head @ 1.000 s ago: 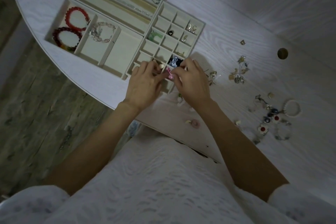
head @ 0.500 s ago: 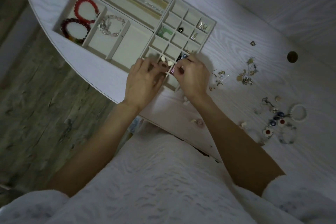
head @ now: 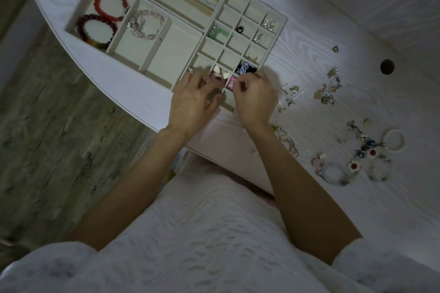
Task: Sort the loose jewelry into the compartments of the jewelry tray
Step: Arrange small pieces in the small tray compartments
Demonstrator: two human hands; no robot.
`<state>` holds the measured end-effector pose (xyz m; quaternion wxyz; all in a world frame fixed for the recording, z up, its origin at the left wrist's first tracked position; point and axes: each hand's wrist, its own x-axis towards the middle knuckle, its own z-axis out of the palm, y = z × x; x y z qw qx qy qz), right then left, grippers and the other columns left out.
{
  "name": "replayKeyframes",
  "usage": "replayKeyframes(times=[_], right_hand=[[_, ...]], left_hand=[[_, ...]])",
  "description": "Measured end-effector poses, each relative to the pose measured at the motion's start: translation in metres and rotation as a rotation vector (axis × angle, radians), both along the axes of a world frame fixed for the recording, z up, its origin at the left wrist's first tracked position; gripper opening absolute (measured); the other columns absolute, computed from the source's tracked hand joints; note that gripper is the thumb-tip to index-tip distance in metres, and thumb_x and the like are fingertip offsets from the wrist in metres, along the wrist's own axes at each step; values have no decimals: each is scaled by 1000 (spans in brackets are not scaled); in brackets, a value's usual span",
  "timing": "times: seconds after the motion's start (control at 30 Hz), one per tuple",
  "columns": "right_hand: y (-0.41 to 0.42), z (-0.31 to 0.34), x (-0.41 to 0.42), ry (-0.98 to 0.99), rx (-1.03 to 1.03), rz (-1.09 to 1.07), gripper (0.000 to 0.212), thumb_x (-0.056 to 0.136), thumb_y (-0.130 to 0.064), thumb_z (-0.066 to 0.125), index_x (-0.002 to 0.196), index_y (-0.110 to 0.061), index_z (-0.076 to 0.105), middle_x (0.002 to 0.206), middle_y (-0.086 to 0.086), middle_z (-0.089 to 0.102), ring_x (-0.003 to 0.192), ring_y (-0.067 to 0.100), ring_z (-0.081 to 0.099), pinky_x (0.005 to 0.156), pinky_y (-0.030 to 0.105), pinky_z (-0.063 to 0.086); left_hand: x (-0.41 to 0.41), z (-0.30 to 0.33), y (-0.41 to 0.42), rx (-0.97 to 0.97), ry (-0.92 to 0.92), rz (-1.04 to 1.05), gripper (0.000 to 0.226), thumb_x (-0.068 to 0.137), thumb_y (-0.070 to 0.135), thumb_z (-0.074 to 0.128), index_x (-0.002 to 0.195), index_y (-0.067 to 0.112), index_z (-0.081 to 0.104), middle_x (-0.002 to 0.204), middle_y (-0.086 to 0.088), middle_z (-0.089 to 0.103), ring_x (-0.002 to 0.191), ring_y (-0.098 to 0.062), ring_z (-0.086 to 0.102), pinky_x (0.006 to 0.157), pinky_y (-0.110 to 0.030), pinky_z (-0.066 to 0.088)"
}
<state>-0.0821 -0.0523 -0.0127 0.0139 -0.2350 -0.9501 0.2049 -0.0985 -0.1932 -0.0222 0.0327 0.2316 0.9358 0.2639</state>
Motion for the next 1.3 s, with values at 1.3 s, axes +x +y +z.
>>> replayKeyframes(times=[1.3], right_hand=[[34,10,33,148,127,339,24,83,-13,50,96,-12,70,90,10,54,80,25,51,66,29,37]], left_hand=[[-12,8,23,-165,11,-200,39,84,25,41,107,21,72,87,-12,52,82,-31,47,68,-34,34]])
